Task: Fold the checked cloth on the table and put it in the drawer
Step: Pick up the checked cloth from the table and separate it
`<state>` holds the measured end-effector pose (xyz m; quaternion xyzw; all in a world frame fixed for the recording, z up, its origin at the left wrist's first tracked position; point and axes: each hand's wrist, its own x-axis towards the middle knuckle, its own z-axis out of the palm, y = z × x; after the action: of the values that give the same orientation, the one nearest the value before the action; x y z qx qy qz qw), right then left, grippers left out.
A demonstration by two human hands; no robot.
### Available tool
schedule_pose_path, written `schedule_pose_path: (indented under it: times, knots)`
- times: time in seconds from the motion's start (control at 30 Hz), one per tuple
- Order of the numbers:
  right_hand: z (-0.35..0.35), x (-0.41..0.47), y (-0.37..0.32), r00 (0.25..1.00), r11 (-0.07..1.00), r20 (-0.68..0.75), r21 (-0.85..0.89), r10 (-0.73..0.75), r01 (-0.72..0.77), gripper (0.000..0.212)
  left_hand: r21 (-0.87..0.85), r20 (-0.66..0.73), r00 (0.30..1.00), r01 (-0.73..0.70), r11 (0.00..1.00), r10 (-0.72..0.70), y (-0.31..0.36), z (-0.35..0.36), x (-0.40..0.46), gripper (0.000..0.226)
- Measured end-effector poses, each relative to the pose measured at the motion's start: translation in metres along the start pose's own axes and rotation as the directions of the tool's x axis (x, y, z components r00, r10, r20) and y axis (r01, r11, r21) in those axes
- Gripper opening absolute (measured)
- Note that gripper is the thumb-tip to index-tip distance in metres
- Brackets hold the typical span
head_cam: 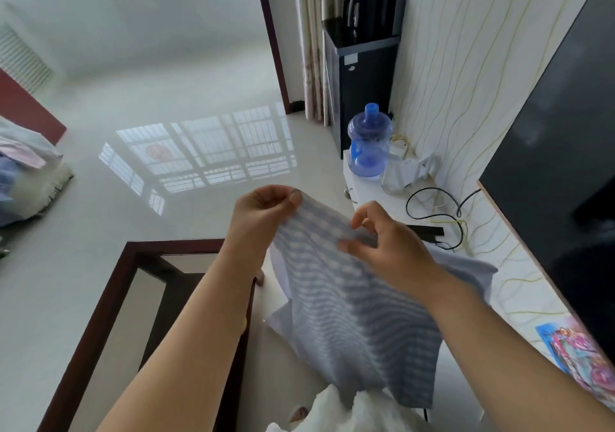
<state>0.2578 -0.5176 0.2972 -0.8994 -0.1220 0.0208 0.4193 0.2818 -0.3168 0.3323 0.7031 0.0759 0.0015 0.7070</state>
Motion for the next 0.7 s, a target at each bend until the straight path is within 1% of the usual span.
schedule_pose_path:
  times: [0.17,0.37,0.43,0.5,0.6,0.63,0.7]
  knots:
    - [0.014,0.005,-0.009,1.0,1.0,0.012,0.031,-0.001,0.001,0.041,-0.003,-0.041,0.999,-0.035,0.999,0.035,0.012,-0.029,-0.005,0.01]
    - [0.02,0.013,-0.012,0.999,0.998,0.038,-0.063,0.02,-0.017,0.051,-0.009,-0.067,0.995,-0.078,0.997,0.078,0.024,-0.054,-0.011,0.008]
    - [0.022,0.016,-0.011,0.999,0.995,0.049,-0.097,0.011,-0.006,0.048,-0.007,-0.08,0.993,-0.093,0.996,0.092,0.027,-0.063,-0.012,0.007]
    - [0.027,0.022,-0.006,0.995,0.993,0.096,-0.116,-0.006,0.018,0.041,-0.012,-0.103,0.989,-0.105,0.994,0.103,0.031,-0.073,-0.012,0.008]
    - [0.039,0.03,0.007,0.982,0.989,0.183,-0.128,-0.048,0.073,0.029,-0.012,-0.145,0.98,-0.14,0.99,0.136,0.04,-0.086,-0.01,0.019]
    - [0.044,0.033,0.012,0.982,0.984,0.179,-0.148,-0.066,0.093,0.028,-0.008,-0.149,0.976,-0.161,0.987,0.158,0.045,-0.089,-0.009,0.022]
    - [0.055,0.037,0.021,0.987,0.96,0.118,-0.246,-0.108,0.135,0.033,-0.023,-0.162,0.966,-0.21,0.977,0.204,0.056,-0.097,-0.005,0.025]
